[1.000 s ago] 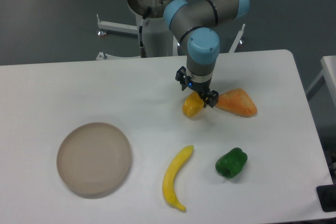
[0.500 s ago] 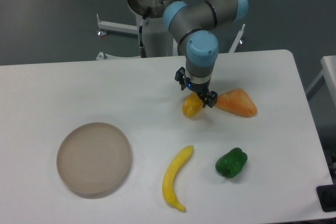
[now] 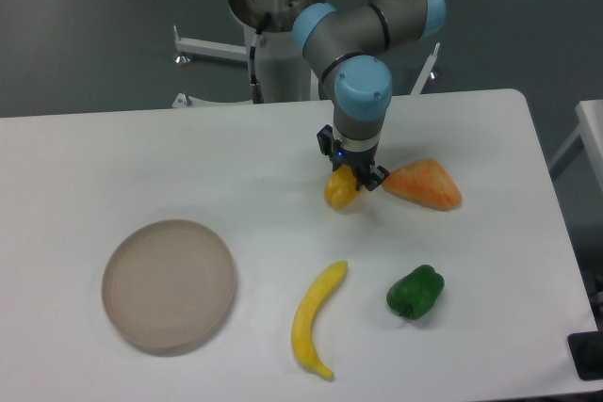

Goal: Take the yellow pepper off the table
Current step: 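Lower the gripper onto the yellow pepper and close on it, then lift the yellow pepper and carry it toward the green pepper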

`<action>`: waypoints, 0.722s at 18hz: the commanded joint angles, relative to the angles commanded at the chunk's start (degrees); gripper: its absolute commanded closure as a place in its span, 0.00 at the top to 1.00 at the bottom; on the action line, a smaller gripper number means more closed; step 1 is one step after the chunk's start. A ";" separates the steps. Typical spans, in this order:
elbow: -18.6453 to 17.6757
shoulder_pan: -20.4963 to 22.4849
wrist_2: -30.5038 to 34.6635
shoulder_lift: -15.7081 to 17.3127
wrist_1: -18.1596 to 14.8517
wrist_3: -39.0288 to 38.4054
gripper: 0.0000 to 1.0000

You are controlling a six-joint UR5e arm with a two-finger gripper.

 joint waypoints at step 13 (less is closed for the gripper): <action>18.70 0.26 0.09 -6.40 -1.14 0.18 0.44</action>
